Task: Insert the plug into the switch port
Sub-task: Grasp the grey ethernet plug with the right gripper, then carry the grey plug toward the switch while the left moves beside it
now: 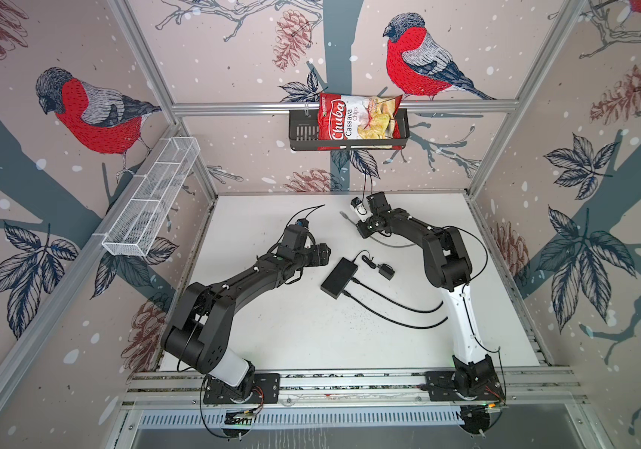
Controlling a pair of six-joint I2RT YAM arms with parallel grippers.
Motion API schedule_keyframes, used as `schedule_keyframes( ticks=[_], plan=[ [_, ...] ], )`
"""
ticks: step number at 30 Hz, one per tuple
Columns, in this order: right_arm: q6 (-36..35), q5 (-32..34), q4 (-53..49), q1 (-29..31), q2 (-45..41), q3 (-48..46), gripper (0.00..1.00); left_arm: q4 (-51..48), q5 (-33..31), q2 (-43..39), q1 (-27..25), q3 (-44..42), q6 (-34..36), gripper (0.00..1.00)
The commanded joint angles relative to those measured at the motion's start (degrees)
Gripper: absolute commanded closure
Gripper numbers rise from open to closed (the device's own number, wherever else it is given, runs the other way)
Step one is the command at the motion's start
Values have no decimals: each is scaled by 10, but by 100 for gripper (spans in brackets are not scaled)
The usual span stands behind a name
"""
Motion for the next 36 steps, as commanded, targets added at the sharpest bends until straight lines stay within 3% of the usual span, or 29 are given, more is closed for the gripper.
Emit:
schedule_keyframes(
  ticks=[1,8,13,19,30,36],
  plan=[
    [-2,20,-44,0,-3,-9,95,19,-1,-4,1,-3,0,16],
    [-16,18,9,1,-74,-82,97,25,-3,-8,3,0,-6,15],
    [-39,-5,57,1,-172,-178,97,25,4,-6,6,17,-8,4],
    [-59,-34,82,16,-280,-293,97,21,12,4,6,50,-11,4],
    [-27,18,142,72,-441,-467,97,27,68,24,6,94,-32,9],
    [-16,3,142,82,-510,-520,97,31,85,39,6,97,-42,13]
  ],
)
